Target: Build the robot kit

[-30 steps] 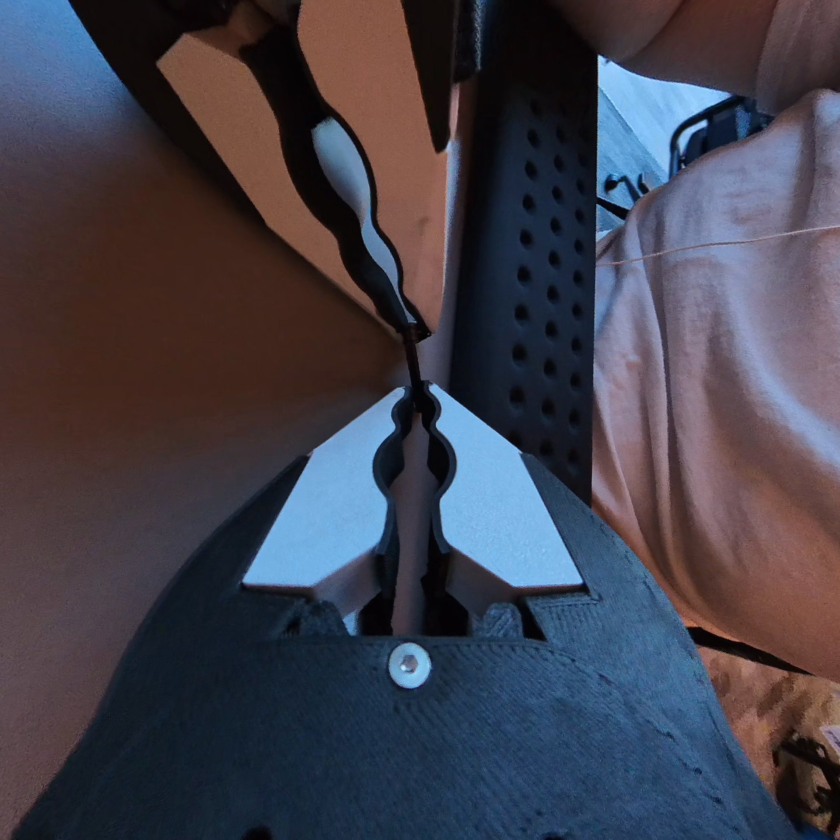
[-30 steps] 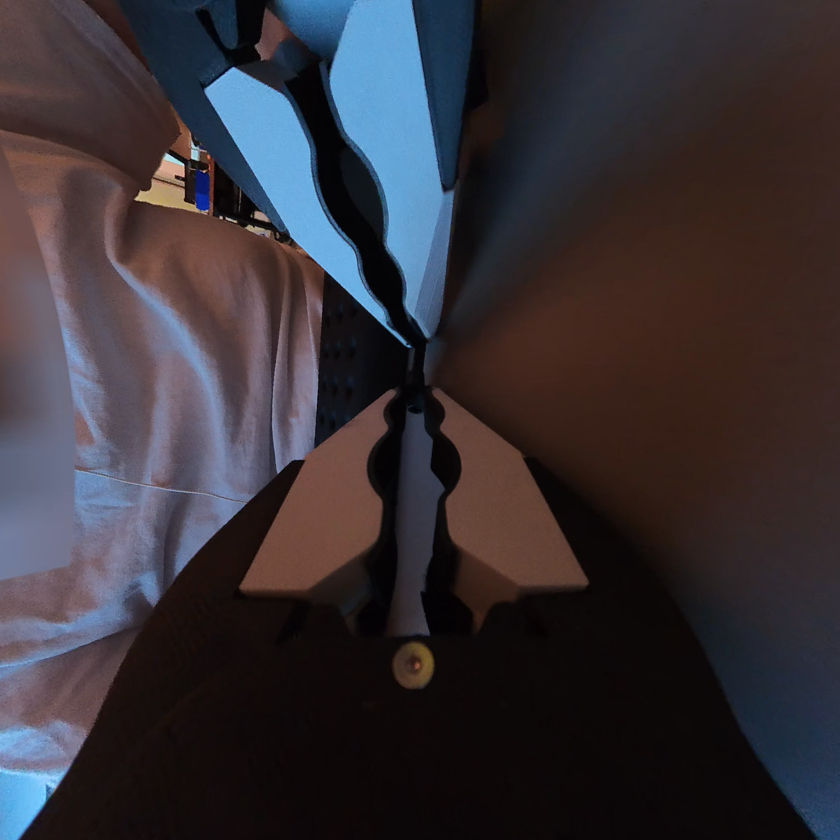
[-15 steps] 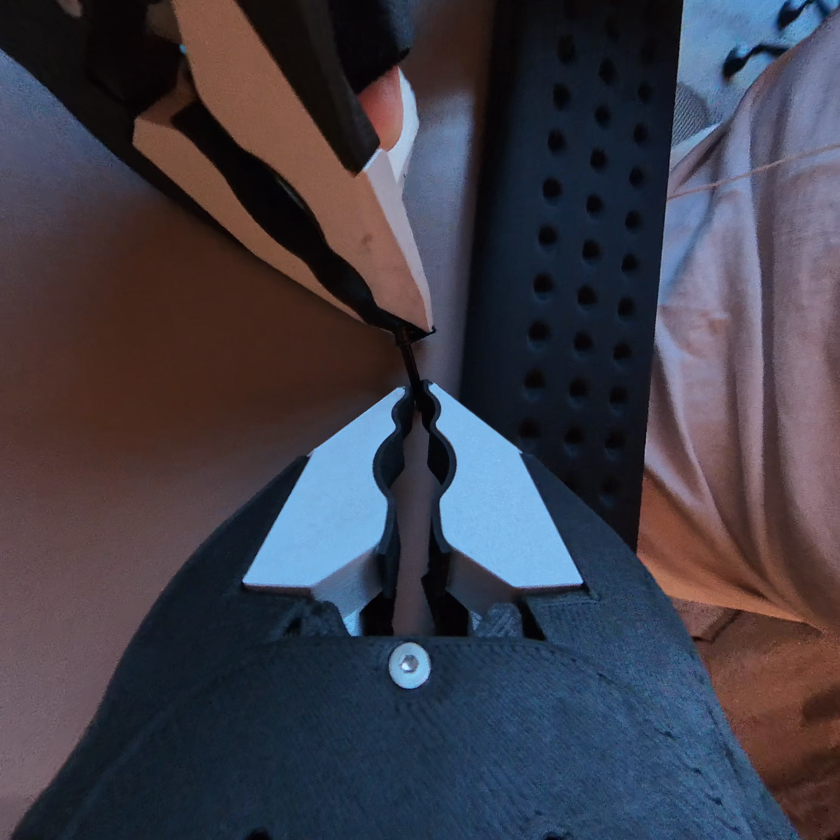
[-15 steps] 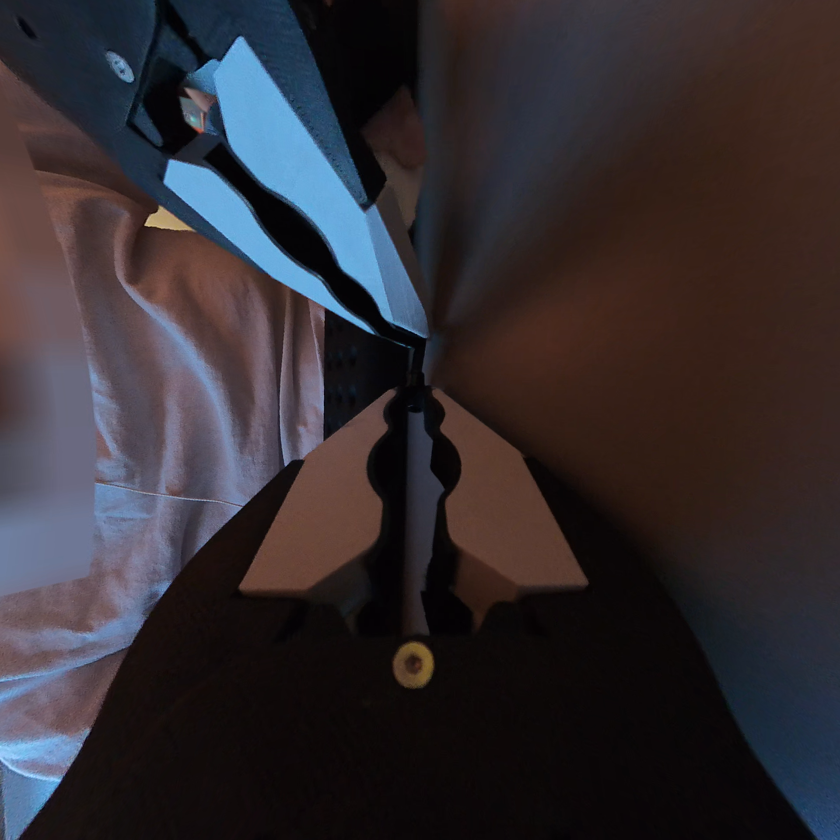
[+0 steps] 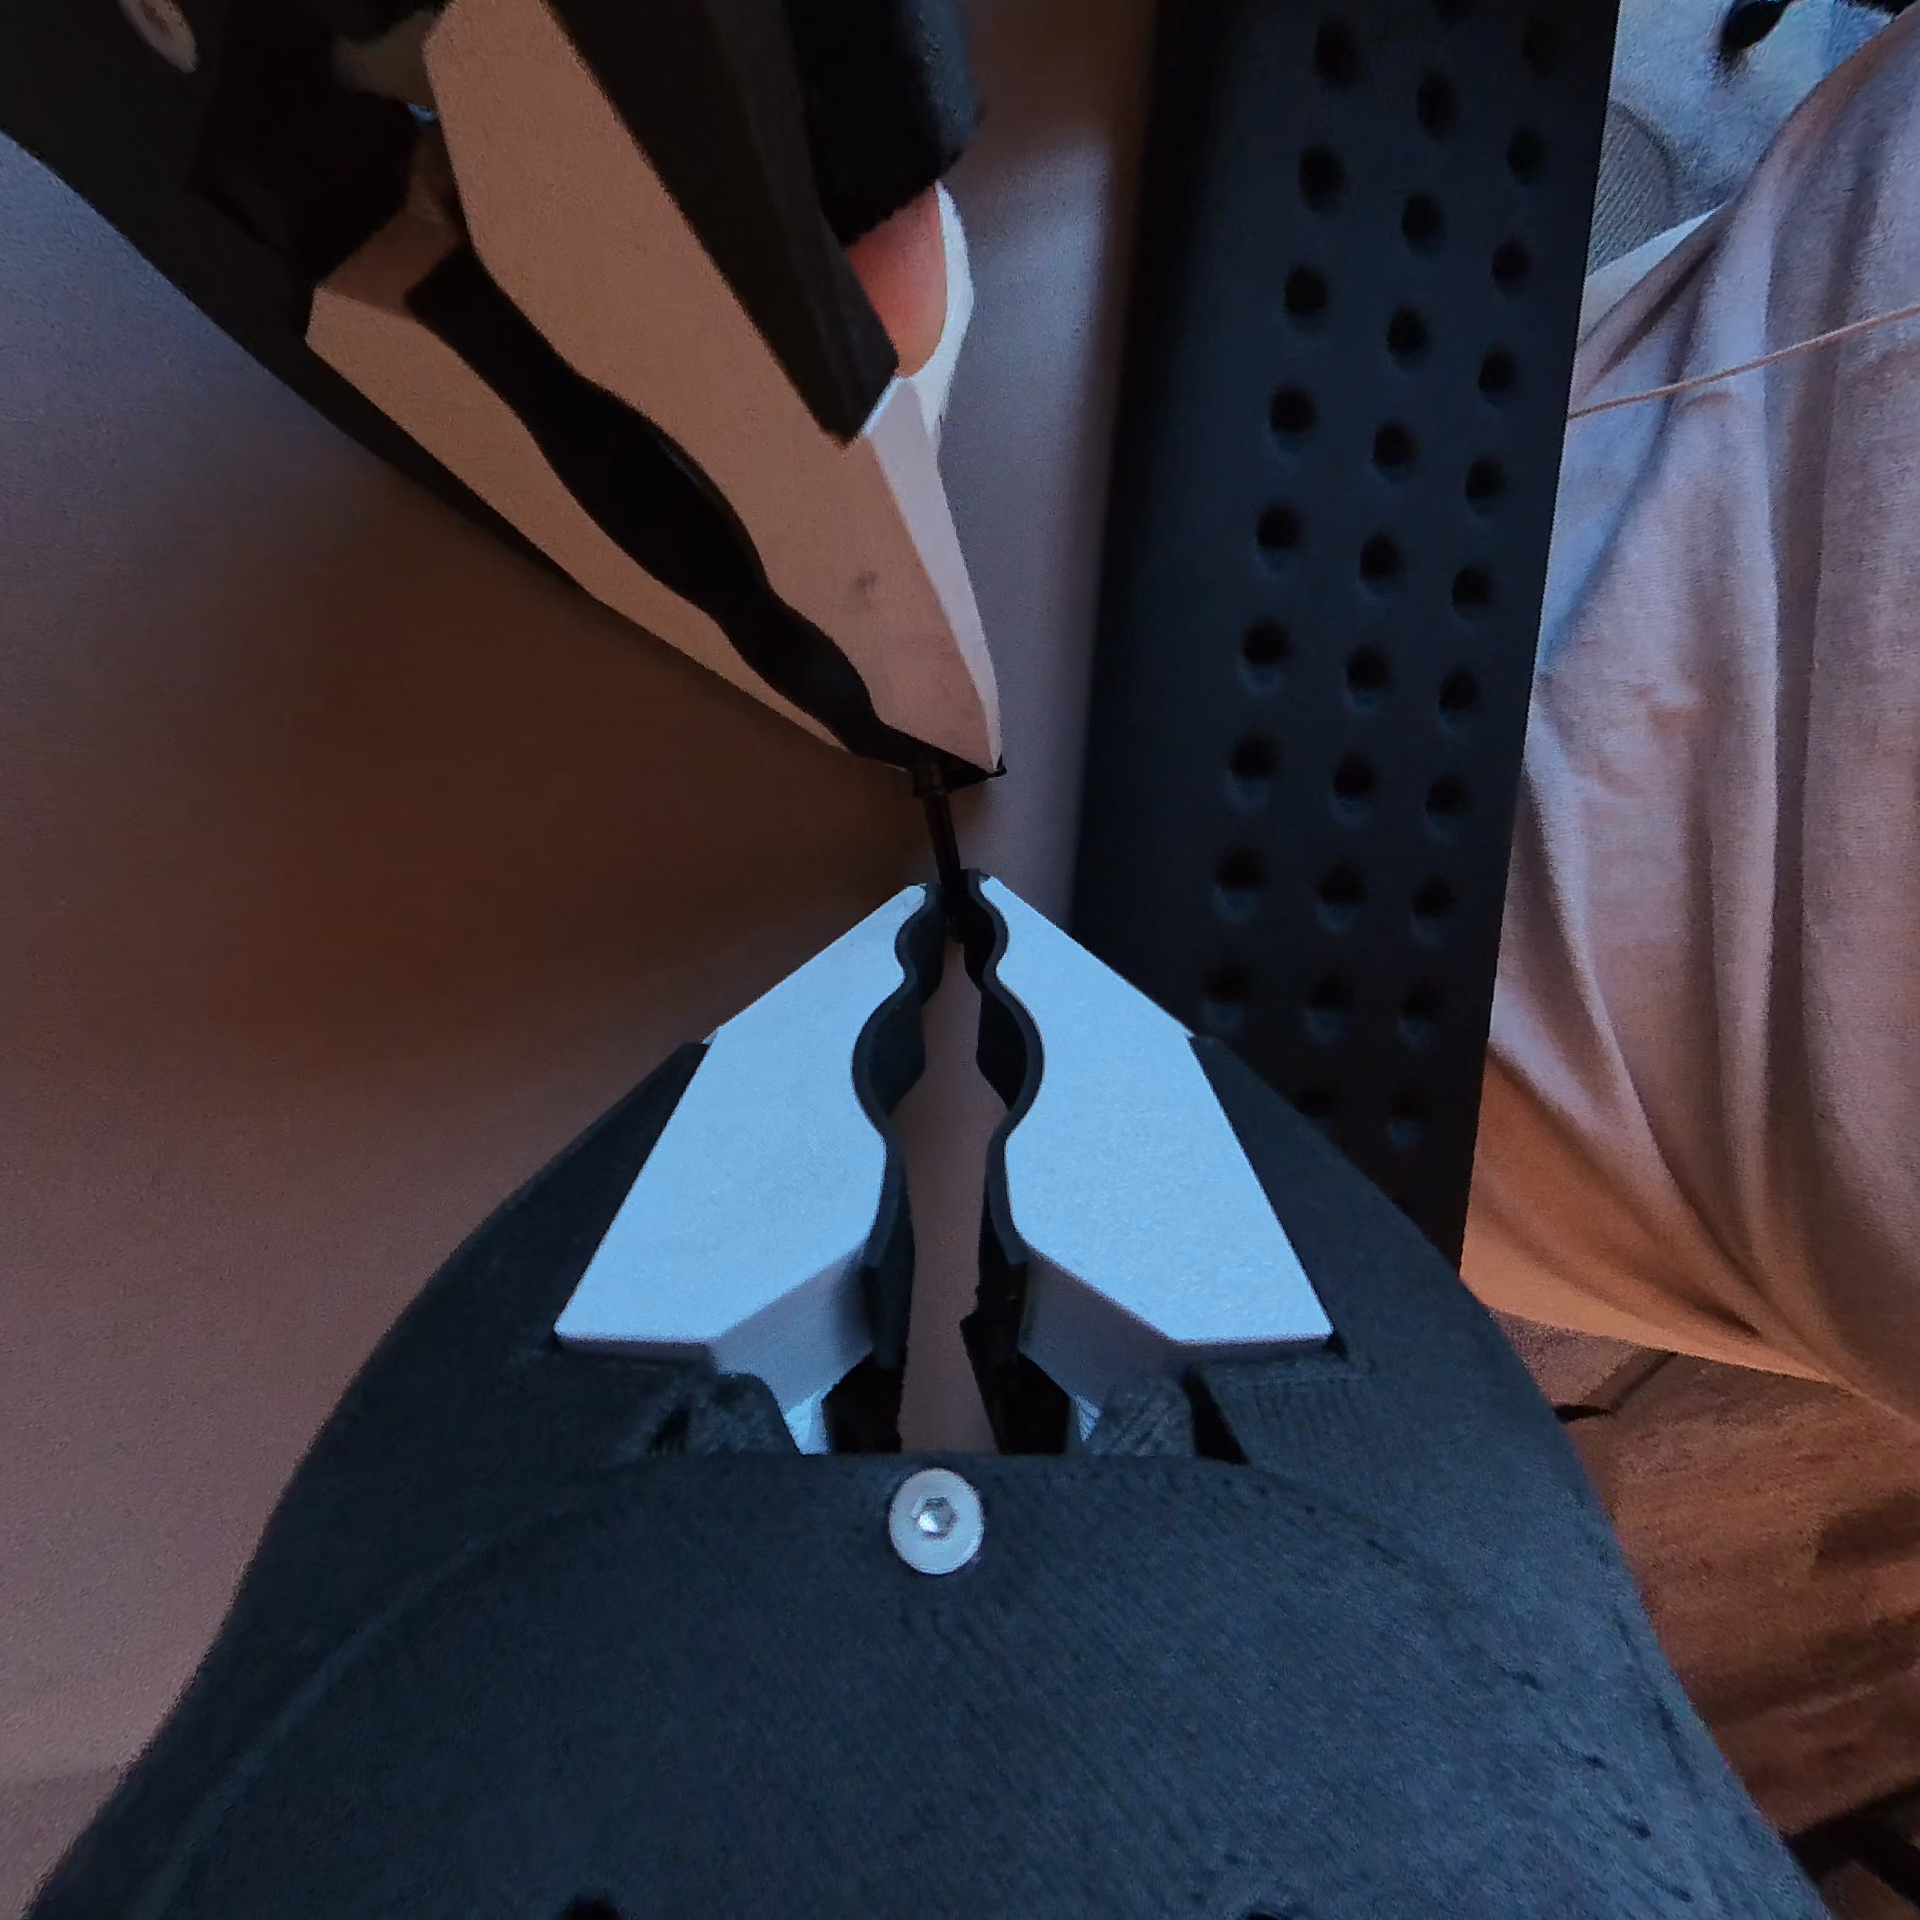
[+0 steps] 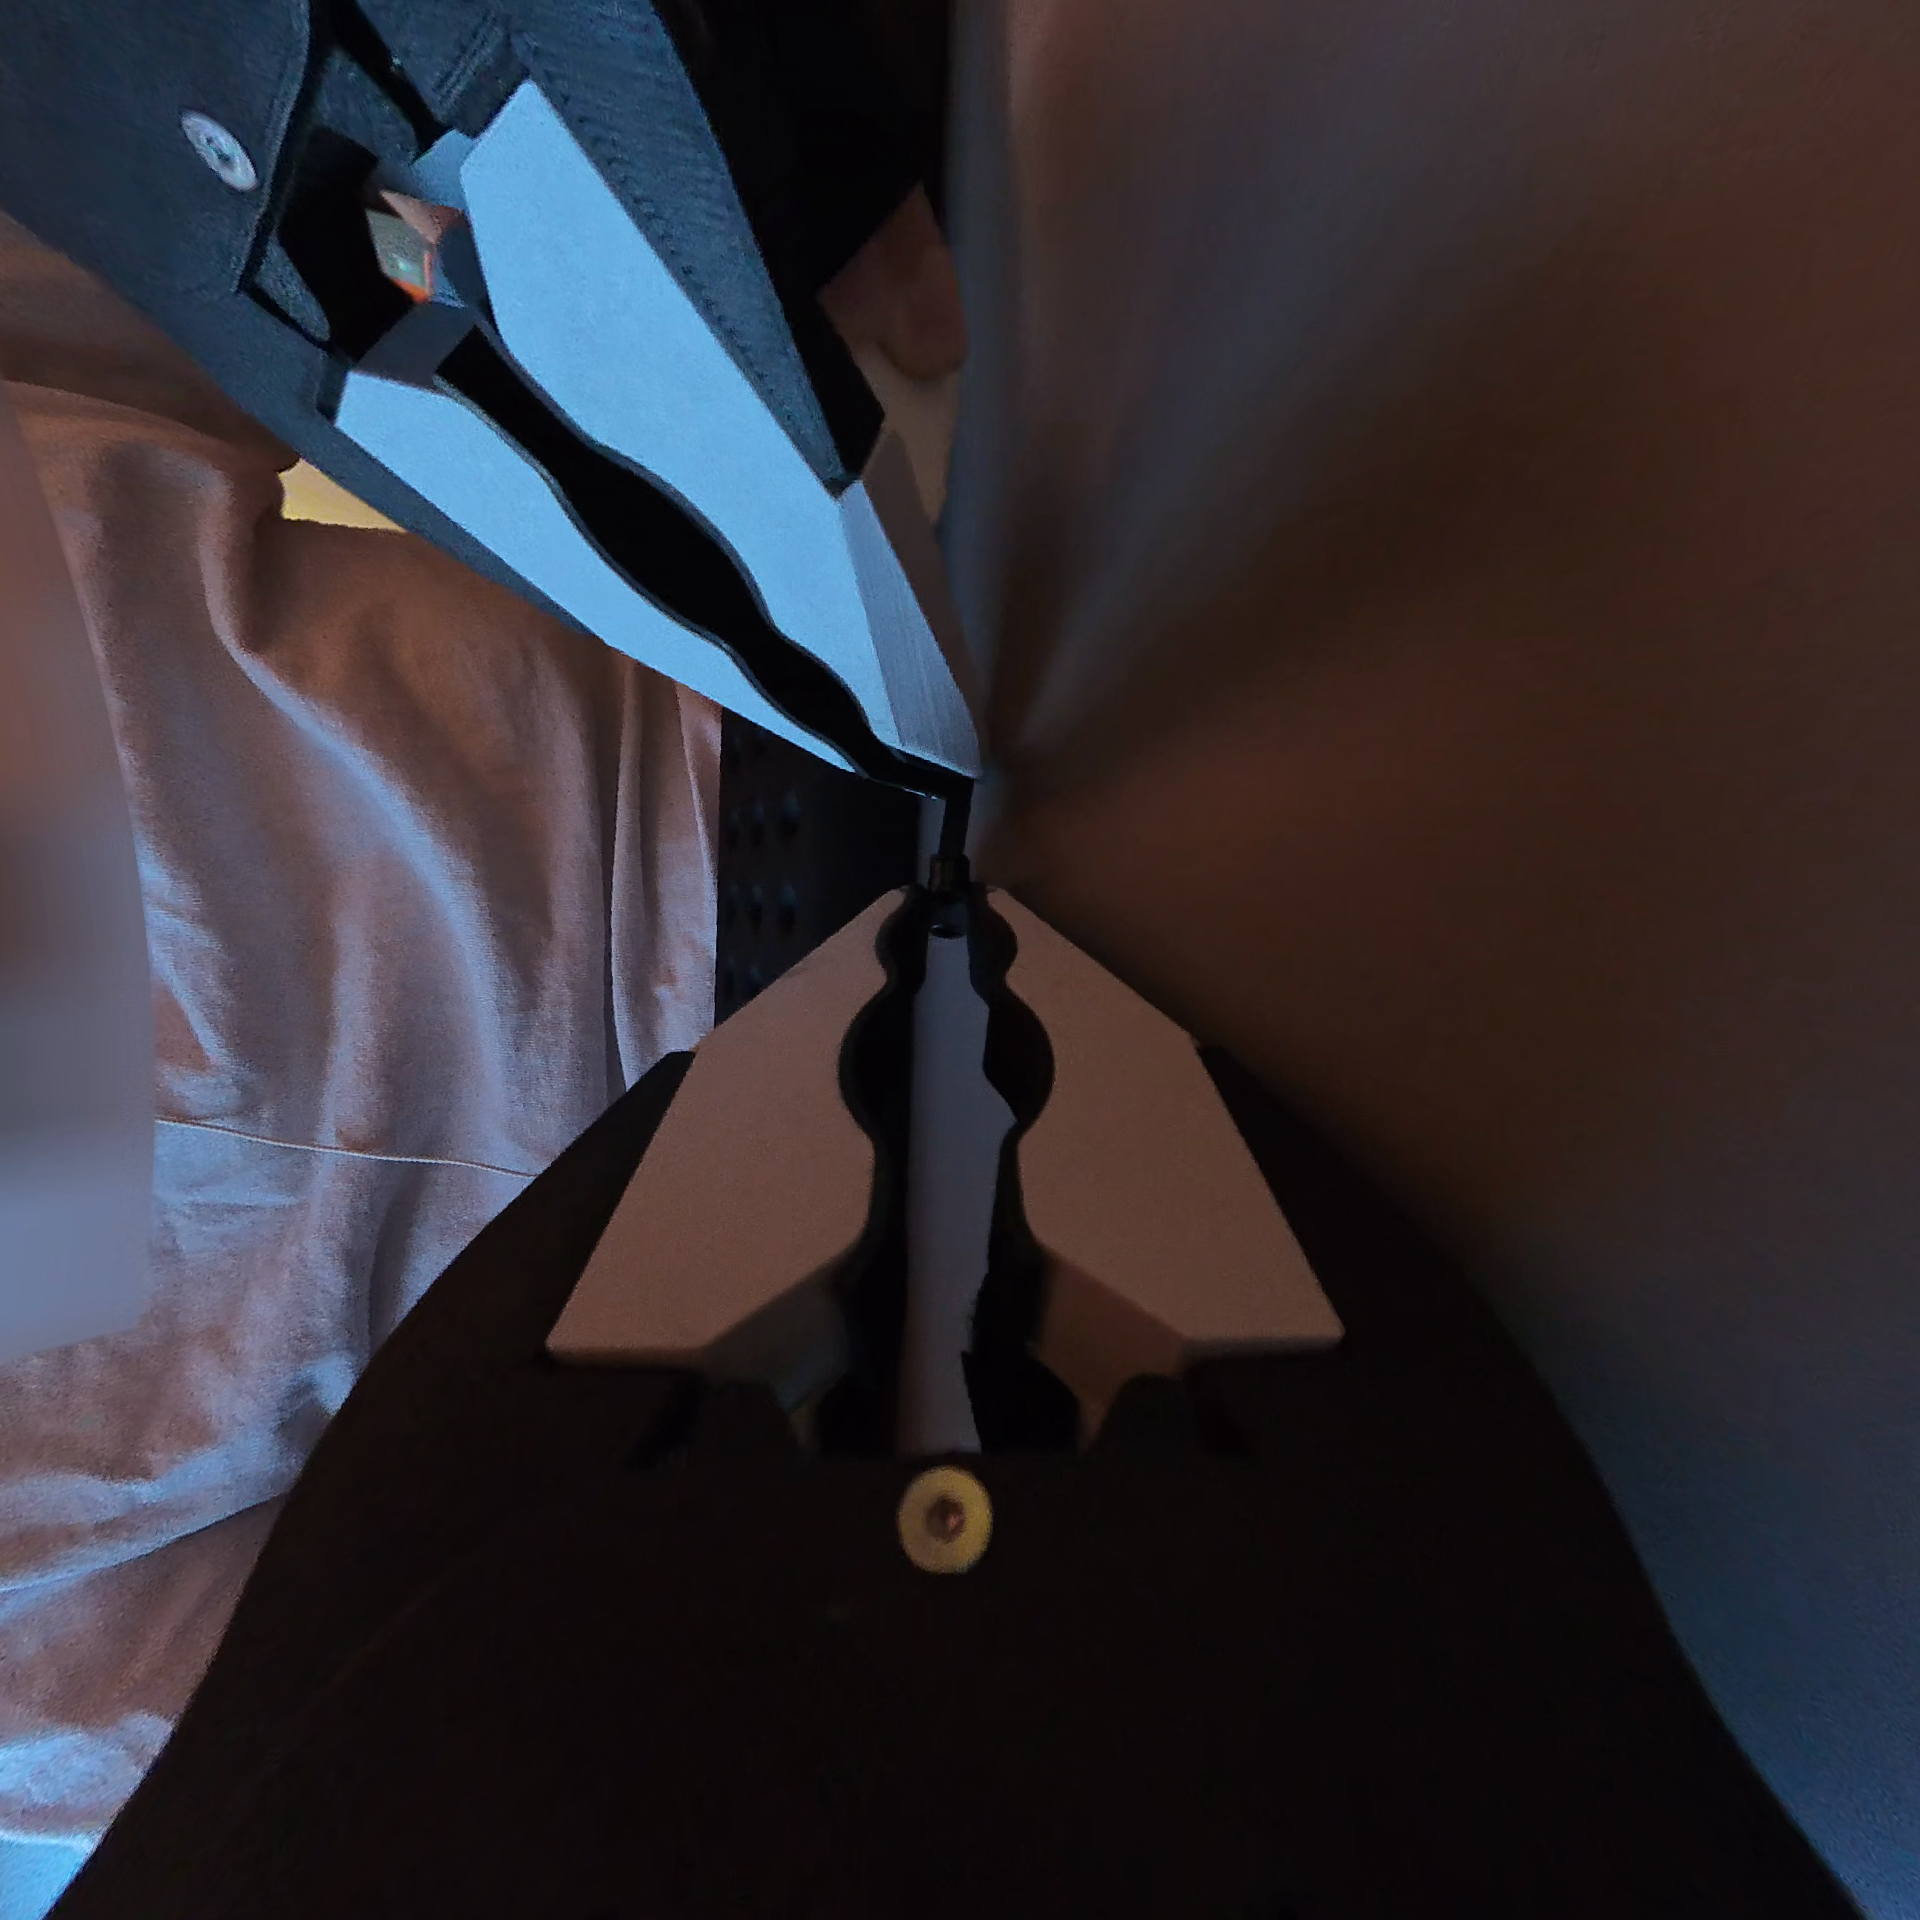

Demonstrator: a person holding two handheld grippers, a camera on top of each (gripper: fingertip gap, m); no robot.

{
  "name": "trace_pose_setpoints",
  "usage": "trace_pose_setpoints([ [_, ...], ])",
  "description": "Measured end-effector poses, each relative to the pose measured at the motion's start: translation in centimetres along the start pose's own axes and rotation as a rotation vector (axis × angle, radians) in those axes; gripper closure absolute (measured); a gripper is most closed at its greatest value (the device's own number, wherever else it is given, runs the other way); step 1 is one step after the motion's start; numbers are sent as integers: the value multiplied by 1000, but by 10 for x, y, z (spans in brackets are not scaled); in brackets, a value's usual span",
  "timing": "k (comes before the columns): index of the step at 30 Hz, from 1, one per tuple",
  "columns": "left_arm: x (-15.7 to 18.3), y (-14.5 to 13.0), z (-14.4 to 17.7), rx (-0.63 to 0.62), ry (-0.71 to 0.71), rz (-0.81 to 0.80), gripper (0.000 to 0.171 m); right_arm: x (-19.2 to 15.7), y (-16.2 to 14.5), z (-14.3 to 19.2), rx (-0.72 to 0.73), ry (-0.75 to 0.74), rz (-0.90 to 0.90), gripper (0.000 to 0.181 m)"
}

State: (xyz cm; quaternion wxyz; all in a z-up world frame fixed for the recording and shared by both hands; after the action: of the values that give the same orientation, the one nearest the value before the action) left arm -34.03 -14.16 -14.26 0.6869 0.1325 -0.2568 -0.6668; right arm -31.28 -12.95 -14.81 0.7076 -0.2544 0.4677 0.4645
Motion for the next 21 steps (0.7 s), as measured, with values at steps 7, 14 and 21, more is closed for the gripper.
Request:
trace_pose_setpoints([
  [7,2,1,0,-88,6,-96,171,0,0,-2,-15,-7,-1,175],
  [14,2,2,-1,-181,0,-215,171,-1,-1,-3,-31,-6,16,175],
  [21,0,3,1,-273,14,-295,171,-1,-2,-3,-35,-4,21,175],
])
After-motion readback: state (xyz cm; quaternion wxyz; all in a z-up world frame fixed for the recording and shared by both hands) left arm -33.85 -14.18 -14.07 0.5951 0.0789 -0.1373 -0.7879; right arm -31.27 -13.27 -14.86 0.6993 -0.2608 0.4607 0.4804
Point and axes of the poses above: each gripper's, where its closed fingertips meet, z back along the fingers, y out of its top, x = y × z across the jaws, the point moved 2 cm from there along z, back along the fingers, and after that the axes turned 14 degrees about -z, right-handed, at the moved point
